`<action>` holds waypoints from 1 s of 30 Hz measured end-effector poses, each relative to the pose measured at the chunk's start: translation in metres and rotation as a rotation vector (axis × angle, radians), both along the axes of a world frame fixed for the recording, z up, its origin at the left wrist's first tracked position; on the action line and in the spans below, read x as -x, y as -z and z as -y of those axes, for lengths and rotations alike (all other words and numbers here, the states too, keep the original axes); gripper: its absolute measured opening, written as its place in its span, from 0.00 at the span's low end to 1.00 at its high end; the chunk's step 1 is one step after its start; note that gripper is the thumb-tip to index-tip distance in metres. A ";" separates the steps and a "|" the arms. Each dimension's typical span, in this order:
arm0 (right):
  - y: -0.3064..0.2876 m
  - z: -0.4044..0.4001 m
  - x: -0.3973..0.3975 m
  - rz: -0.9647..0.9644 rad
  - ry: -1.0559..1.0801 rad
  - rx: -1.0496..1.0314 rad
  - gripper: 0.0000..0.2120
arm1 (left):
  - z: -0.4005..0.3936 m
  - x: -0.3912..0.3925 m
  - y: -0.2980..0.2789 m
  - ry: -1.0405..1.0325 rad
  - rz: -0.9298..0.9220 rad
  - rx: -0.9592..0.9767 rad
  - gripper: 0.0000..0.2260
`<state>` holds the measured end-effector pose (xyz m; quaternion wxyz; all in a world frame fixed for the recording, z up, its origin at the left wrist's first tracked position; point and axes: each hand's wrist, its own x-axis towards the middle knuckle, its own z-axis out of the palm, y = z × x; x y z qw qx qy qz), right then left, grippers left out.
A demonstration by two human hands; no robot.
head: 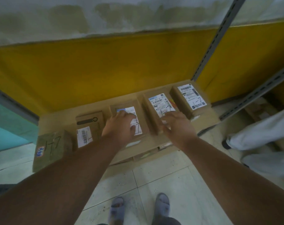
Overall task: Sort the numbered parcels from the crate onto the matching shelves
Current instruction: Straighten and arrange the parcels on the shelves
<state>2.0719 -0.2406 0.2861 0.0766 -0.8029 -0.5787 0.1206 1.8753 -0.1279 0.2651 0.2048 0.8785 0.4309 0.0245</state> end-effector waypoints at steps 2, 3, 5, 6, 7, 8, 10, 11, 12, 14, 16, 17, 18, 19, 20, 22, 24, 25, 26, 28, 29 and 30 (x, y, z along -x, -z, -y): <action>-0.006 0.002 -0.032 0.020 0.047 -0.013 0.17 | -0.001 -0.026 -0.004 0.057 0.026 0.002 0.18; -0.008 0.001 -0.048 0.044 0.060 -0.028 0.17 | -0.001 -0.040 -0.005 0.061 0.041 0.012 0.18; -0.011 -0.001 -0.080 0.120 0.080 -0.010 0.16 | 0.001 -0.069 -0.005 0.034 0.056 0.027 0.19; -0.011 -0.002 -0.094 0.141 0.087 0.015 0.16 | 0.002 -0.084 -0.004 0.018 0.047 0.022 0.20; -0.010 -0.004 -0.106 0.142 0.084 0.038 0.16 | 0.004 -0.097 -0.002 -0.001 0.026 0.017 0.21; -0.009 -0.006 -0.116 0.133 0.062 0.059 0.17 | 0.005 -0.109 0.000 -0.023 -0.002 0.021 0.23; -0.002 -0.008 -0.129 0.103 -0.039 0.117 0.22 | 0.009 -0.127 0.003 -0.075 -0.068 0.048 0.27; 0.002 -0.009 -0.131 0.072 -0.096 0.145 0.26 | 0.010 -0.133 0.004 -0.101 -0.095 0.059 0.28; 0.007 -0.011 -0.133 0.039 -0.149 0.171 0.29 | 0.011 -0.137 0.005 -0.126 -0.110 0.072 0.28; 0.017 -0.015 -0.133 0.029 -0.255 0.190 0.30 | 0.012 -0.139 0.005 -0.172 -0.097 0.113 0.28; 0.026 -0.014 -0.131 0.074 -0.318 0.146 0.27 | 0.013 -0.138 0.005 -0.190 -0.087 0.139 0.28; 0.028 -0.012 -0.130 0.092 -0.335 0.117 0.25 | 0.015 -0.137 0.005 -0.194 -0.089 0.143 0.28; 0.029 -0.010 -0.130 0.107 -0.351 0.089 0.22 | 0.017 -0.136 0.004 -0.200 -0.090 0.146 0.28; 0.029 -0.009 -0.131 0.117 -0.363 0.073 0.20 | 0.019 -0.135 0.004 -0.211 -0.089 0.146 0.28; 0.029 -0.007 -0.132 0.119 -0.372 0.061 0.18 | 0.021 -0.135 0.005 -0.221 -0.085 0.142 0.28; 0.028 -0.006 -0.136 0.104 -0.382 0.047 0.17 | 0.022 -0.136 0.005 -0.231 -0.070 0.129 0.28; 0.025 -0.006 -0.141 0.040 -0.359 0.031 0.18 | 0.020 -0.137 0.004 -0.223 -0.062 0.129 0.27; 0.024 -0.004 -0.144 0.001 -0.323 0.020 0.19 | 0.018 -0.139 0.003 -0.213 -0.065 0.135 0.27; 0.023 -0.001 -0.148 -0.018 -0.286 0.003 0.20 | 0.017 -0.139 0.002 -0.206 -0.073 0.143 0.27; 0.024 0.004 -0.160 0.010 -0.231 -0.015 0.21 | 0.016 -0.139 -0.002 -0.200 -0.118 0.126 0.27; 0.025 0.005 -0.168 0.034 -0.210 -0.009 0.22 | 0.016 -0.140 -0.004 -0.195 -0.153 0.072 0.26; 0.026 0.006 -0.176 0.054 -0.191 0.013 0.24 | 0.016 -0.143 -0.006 -0.187 -0.176 0.002 0.25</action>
